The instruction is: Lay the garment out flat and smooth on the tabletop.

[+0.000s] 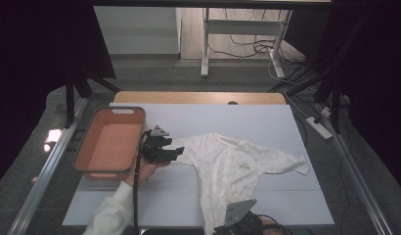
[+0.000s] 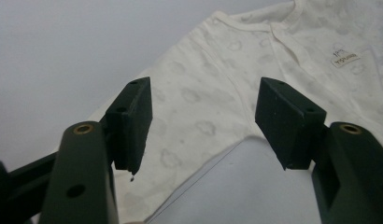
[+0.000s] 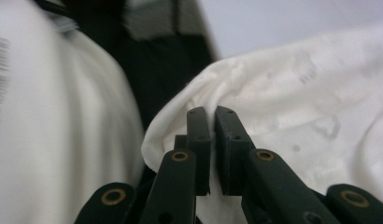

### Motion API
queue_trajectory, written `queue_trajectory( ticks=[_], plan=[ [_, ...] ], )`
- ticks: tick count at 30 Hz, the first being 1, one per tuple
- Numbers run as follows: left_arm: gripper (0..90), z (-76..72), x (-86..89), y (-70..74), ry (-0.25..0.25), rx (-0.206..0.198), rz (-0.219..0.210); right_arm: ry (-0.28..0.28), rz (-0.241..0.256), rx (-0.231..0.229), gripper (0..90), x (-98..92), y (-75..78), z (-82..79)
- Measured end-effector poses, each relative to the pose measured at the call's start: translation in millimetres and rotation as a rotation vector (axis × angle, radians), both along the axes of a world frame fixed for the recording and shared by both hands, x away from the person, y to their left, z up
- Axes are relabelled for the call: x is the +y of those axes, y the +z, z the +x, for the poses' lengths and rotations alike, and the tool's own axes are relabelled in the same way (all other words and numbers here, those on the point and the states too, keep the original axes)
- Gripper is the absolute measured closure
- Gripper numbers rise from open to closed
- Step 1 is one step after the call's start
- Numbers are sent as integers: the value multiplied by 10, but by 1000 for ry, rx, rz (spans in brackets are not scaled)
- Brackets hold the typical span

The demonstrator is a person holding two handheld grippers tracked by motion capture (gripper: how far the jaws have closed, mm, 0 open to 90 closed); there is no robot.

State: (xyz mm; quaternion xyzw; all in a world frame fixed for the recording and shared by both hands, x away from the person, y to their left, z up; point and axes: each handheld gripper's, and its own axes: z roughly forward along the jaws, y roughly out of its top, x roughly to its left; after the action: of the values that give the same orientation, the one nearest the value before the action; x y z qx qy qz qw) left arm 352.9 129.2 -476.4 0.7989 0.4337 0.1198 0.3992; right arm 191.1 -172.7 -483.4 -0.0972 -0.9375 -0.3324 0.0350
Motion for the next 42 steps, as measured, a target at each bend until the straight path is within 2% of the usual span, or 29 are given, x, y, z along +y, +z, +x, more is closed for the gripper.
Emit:
queue_trajectory(
  ticks=[2, 3, 5, 7, 8, 10, 13, 17, 21, 24, 28, 33, 36, 38, 40, 42],
  plan=[
    [371, -4, 0, 4, -1, -1, 1, 23, 18, -3, 796, 40, 15, -56],
    [371, -6, 0, 6, -1, -2, 1, 25, 24, -12, 702, 51, 14, -66],
    [372, -9, 1, 10, -2, -5, 1, -4, 33, -40, 515, 37, 16, -41],
    [371, -8, 5, 10, 0, -5, 0, -63, 59, -53, 461, -43, 54, 26],
    [371, -5, 10, 9, 0, -4, 1, -91, 74, -60, 450, -87, 75, 58],
    [371, 0, 16, 5, 3, -2, 0, -182, 108, -86, 435, -245, 140, 163],
    [371, 5, 25, 0, 5, 2, 0, -323, 110, -134, 436, -495, 175, 324],
    [371, 1, 26, 6, 7, -2, -1, -445, 57, -158, 437, -731, 124, 485],
    [371, 3, 20, 2, 5, 0, 0, -508, -2, -145, 439, -862, 25, 601],
    [371, 0, 20, 5, 5, -2, -1, -532, -40, -143, 442, -898, -43, 657],
    [371, -2, 23, 8, 7, -4, -2, -532, -68, -110, 442, -883, -128, 686],
    [371, -4, 18, 9, 7, -4, -1, -468, -99, -92, 450, -752, -213, 651],
    [371, -3, 16, 7, 6, -3, 0, -438, -124, -98, 480, -678, -245, 619],
    [371, -3, 14, 6, 6, -2, 0, -425, -139, -128, 550, -644, -250, 590],
    [371, -5, 14, 8, 6, -3, -1, -407, -128, -118, 694, -646, -252, 581],
    [371, -7, 15, 11, 8, -5, -1, -395, -135, -128, 798, -647, -249, 570]
  ],
)
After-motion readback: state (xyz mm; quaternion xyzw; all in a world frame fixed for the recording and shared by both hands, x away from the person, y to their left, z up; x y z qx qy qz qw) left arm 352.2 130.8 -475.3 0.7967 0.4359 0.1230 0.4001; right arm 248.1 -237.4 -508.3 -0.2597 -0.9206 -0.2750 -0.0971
